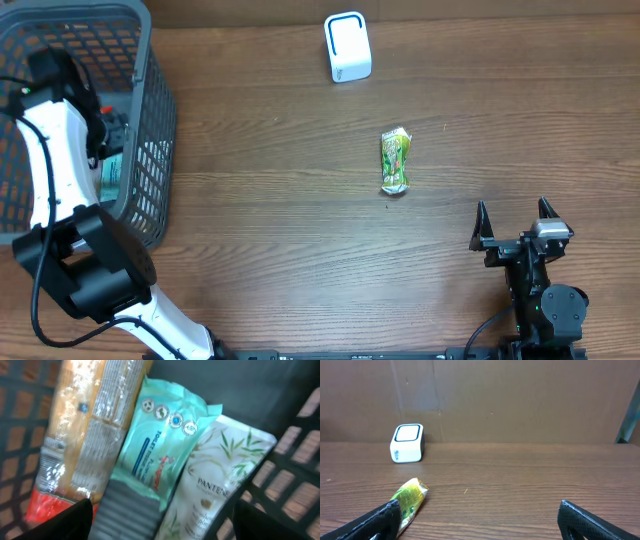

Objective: Scan the item barcode
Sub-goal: 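Return the left gripper to the basket and grasp the mint-green tissue pack, then carry the tissue pack to the scanner and place it beside the snack bag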

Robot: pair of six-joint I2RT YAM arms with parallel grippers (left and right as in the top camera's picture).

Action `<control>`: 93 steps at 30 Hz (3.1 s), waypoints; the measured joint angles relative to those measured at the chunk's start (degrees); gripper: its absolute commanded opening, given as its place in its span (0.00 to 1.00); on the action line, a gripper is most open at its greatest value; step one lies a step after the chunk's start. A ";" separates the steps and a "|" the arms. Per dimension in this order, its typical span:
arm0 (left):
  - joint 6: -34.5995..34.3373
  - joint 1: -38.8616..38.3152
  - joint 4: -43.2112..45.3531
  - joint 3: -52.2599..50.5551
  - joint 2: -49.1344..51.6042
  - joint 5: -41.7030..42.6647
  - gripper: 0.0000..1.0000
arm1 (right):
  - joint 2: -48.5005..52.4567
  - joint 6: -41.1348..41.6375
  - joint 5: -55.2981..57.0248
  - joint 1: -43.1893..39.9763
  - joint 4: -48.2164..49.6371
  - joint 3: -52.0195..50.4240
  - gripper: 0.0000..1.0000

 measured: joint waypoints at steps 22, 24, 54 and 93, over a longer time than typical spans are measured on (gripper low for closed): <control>5.53 0.35 25.07 -18.43 0.00 -1.49 0.61 | 0.00 0.02 -0.02 0.00 0.00 0.00 1.00; 5.64 0.44 25.88 -18.88 0.00 -1.49 0.60 | 0.00 0.00 -0.02 -0.02 0.00 0.00 1.00; 4.94 2.16 29.38 -24.65 -2.64 -0.55 0.04 | 0.00 0.00 -0.02 0.00 0.02 0.00 1.00; -33.79 -49.16 7.87 -19.37 -20.85 12.74 0.04 | 0.00 0.00 -0.02 0.00 0.02 0.00 1.00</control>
